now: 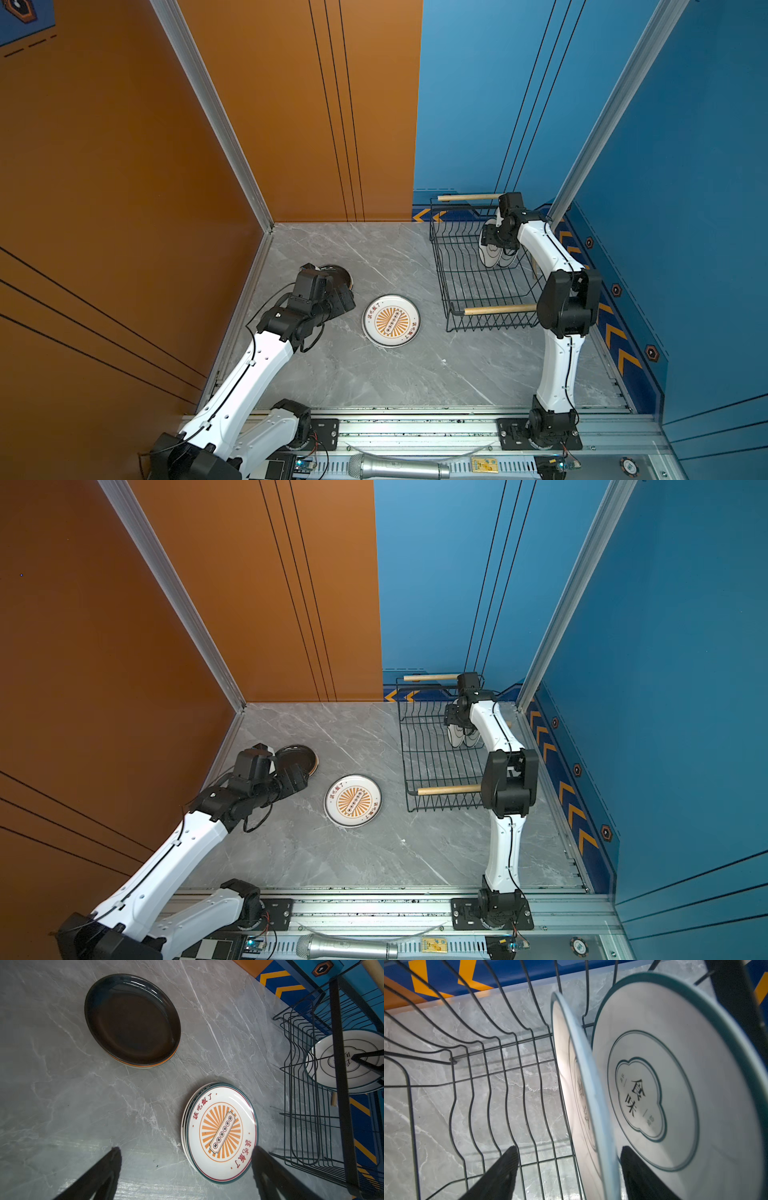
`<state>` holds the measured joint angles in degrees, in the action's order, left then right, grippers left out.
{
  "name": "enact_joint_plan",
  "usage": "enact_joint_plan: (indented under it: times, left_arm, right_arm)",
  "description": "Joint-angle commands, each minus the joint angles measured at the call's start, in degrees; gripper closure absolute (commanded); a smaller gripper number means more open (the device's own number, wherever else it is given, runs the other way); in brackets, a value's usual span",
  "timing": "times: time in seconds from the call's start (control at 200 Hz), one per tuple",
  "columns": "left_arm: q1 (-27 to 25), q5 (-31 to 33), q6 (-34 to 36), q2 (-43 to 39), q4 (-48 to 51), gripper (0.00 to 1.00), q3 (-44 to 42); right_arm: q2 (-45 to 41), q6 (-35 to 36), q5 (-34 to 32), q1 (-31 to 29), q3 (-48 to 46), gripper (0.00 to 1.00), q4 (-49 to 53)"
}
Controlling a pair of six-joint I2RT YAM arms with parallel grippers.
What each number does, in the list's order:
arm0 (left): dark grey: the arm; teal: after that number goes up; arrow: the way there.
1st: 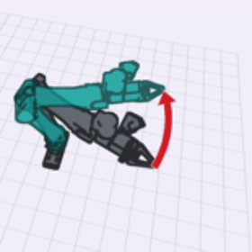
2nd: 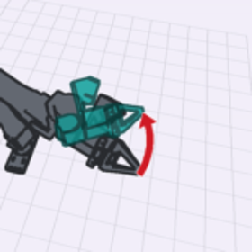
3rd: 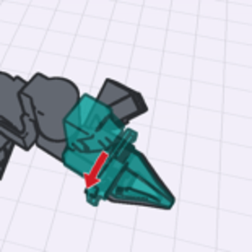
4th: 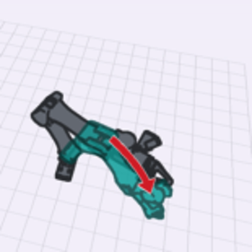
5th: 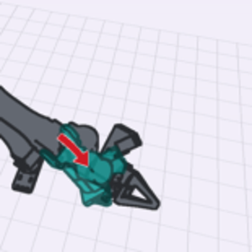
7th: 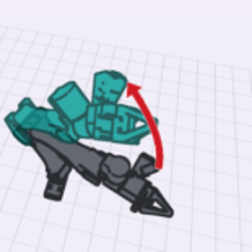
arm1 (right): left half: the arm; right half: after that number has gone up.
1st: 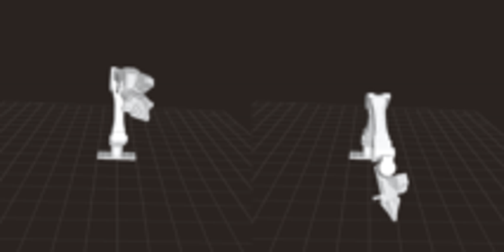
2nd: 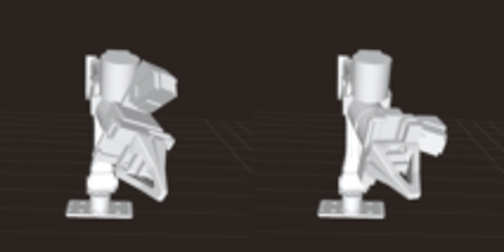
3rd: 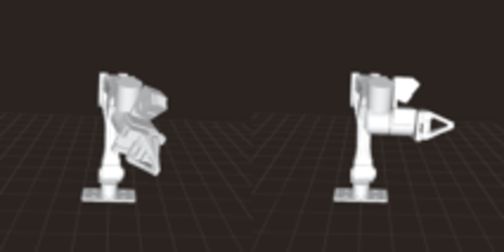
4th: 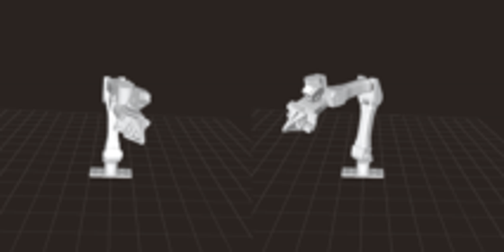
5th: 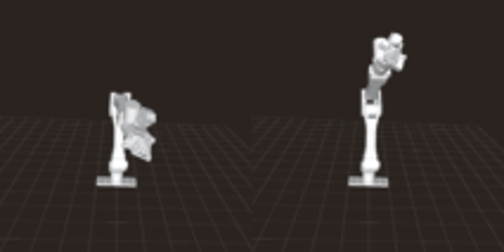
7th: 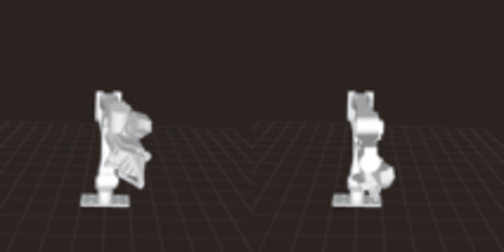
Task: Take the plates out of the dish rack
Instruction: 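Grasp the white green-rimmed plate in the rack with the right gripper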
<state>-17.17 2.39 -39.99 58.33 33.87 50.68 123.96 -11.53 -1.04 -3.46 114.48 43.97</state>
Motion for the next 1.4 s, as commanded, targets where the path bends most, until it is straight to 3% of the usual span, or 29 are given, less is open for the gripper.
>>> enact_joint_plan:
  times: [0.0, 0.185, 0.295, 0.521, 0.591, 1.021, 1.251, 1.397]
  left_arm:
    - [0.7, 3.0, -1.0, 0.2, -0.6, 0.02, 0.3]
    - [2.3, 3.3, -0.4, 0.3, -0.4, 0.02, 0.3]
    - [4.1, 2.5, 0.3, 0.8, 0.2, 0.02, 0.4]
    - [4.8, 5.1, 5.2, -0.5, -0.6, 0.01, -1.1]
    - [4.9, 5.6, 5.9, -0.9, -0.7, 0.02, -1.5]
    - [5.0, 3.5, 4.6, 4.9, 0.9, 0.02, 0.7]
    - [4.7, 3.4, 4.6, 5.6, 1.2, 0.02, 0.6]
    - [4.9, 7.3, 4.4, 5.3, 2.7, 0.02, 0.4]
  right_arm:
    - [1.4, 0.6, 1.0, 0.2, 2.4, 0.34, -1.6]
    - [2.7, 0.9, 1.4, 0.2, 2.3, 0.45, -3.4]
    - [3.0, 1.1, 1.6, 0.2, 2.2, 0.64, -4.2]
    - [3.1, 1.4, 1.2, 0.2, 1.5, 0.78, -5.6]
    - [3.2, 1.6, 1.0, 0.2, 1.4, 0.88, -5.7]
    - [0.8, 4.7, -3.0, -1.8, 0.0, 0.93, -6.7]
    - [-4.1, 8.9, -12.1, -4.7, 0.0, 0.97, -8.0]
    - [-9.3, 12.4, -19.9, -7.3, -0.2, 0.98, -9.0]
